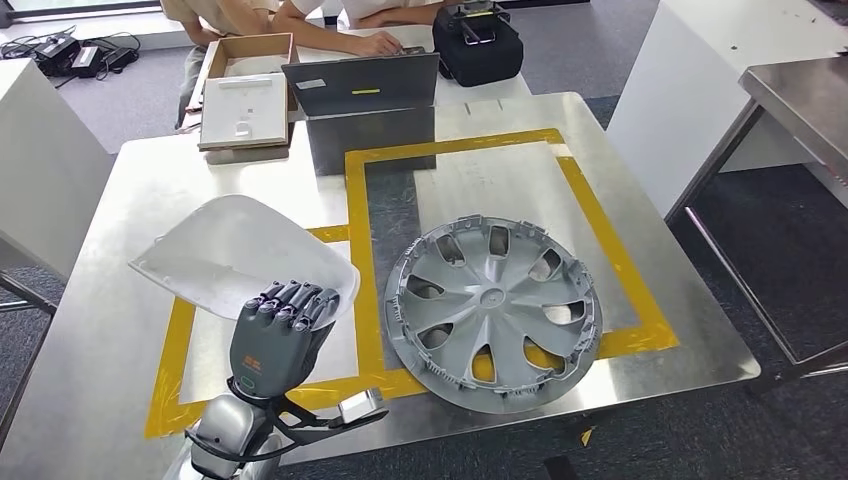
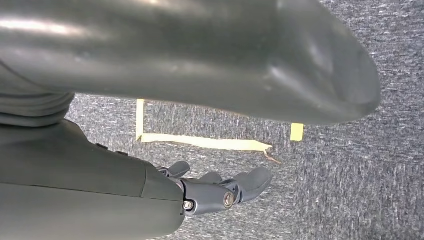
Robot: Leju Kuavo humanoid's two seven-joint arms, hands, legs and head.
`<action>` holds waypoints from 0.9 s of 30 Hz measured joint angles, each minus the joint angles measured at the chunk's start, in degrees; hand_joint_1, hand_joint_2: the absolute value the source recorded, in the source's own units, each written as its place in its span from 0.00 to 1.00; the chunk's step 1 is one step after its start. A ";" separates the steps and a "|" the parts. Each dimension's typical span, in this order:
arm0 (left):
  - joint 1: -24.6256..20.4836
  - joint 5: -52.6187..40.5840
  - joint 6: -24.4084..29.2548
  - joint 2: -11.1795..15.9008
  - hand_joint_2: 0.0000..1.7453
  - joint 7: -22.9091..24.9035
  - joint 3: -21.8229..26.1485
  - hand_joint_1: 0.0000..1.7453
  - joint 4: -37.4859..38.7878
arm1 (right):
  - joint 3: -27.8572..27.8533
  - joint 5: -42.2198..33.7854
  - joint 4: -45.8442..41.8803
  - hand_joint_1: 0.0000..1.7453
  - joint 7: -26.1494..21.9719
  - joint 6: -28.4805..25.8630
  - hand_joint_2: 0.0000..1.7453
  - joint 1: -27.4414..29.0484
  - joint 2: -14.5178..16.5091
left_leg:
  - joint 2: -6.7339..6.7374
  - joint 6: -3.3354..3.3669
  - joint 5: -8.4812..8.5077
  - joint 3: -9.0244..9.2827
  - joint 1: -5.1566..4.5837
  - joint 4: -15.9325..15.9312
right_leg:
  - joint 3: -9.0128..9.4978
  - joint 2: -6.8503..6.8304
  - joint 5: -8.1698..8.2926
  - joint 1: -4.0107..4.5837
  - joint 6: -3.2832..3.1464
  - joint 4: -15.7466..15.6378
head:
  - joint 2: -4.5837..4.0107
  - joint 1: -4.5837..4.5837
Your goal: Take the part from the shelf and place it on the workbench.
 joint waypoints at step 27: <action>-0.30 -3.91 0.11 0.02 0.25 4.39 0.15 0.00 2.14 | 0.00 0.56 0.00 0.00 -0.36 0.01 0.00 0.02 0.00 | 0.00 -0.25 0.17 0.02 -0.01 -0.01 | 0.04 0.01 0.20 -0.21 -0.10 0.00 | 0.00 0.00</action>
